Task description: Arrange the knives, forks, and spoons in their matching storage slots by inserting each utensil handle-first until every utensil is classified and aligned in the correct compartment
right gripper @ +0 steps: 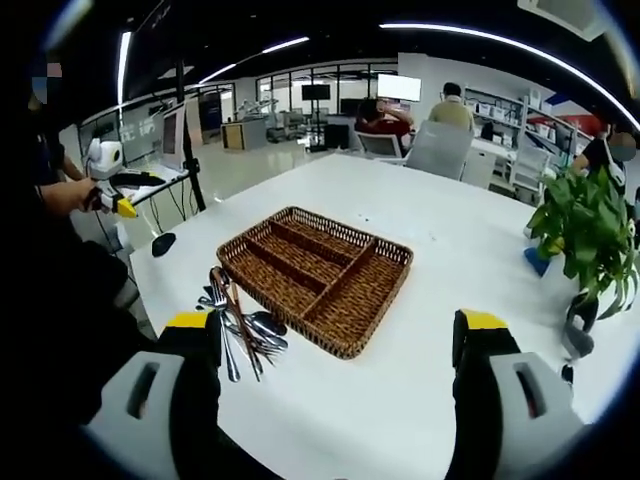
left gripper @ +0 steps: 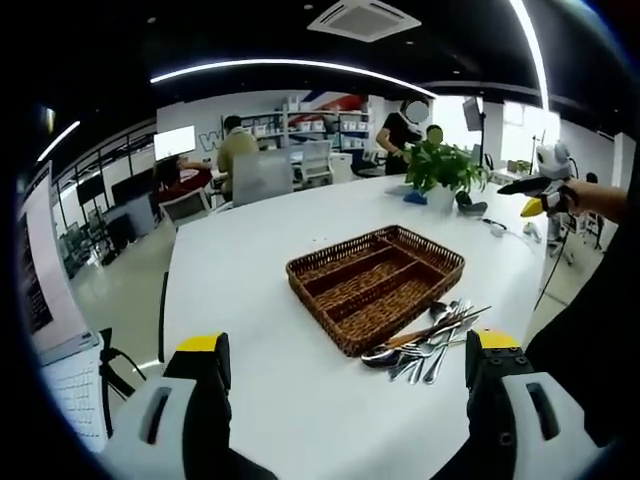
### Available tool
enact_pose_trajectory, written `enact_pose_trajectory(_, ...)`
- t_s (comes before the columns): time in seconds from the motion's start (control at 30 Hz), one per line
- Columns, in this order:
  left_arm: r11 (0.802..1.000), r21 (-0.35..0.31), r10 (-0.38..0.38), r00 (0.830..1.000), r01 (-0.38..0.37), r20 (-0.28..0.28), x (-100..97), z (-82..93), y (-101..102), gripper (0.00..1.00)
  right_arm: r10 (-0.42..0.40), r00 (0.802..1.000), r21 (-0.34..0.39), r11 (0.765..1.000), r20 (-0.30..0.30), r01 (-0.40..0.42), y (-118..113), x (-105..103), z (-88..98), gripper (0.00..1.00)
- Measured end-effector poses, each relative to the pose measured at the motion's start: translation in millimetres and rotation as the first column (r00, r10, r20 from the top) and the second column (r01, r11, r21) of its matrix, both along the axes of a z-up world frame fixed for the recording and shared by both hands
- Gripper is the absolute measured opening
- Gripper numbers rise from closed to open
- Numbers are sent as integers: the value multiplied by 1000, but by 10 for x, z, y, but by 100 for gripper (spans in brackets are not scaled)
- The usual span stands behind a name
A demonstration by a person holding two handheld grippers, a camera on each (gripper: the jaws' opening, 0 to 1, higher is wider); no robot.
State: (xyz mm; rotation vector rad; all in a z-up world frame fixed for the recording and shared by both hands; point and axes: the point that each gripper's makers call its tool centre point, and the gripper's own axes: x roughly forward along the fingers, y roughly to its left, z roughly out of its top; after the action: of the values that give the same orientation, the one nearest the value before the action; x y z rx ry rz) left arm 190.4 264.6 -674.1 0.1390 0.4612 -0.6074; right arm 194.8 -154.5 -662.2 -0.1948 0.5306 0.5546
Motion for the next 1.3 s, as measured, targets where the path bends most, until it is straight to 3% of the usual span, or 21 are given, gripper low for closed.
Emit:
enact_pose_trajectory(0.13, 1000, 0, -1, 1000, 1, -9, 7, -21, 13, 100, 15, 1000, 2, 1000, -1, -15, 41, 62, 26, 100)
enact_pose_trajectory(0.87, 1000, 18, 2, 1000, -2, -14, -65, -12, 132, 100, 167, 986, 0, 986, 16, -167, 726, 316, 38, 98)
enact_pose_trajectory(1.3, 999, 48, 4, 1000, -4, 5, -13, 19, 268, 100, 268, 963, 19, 963, 18, -268, 1204, 399, 11, 92)
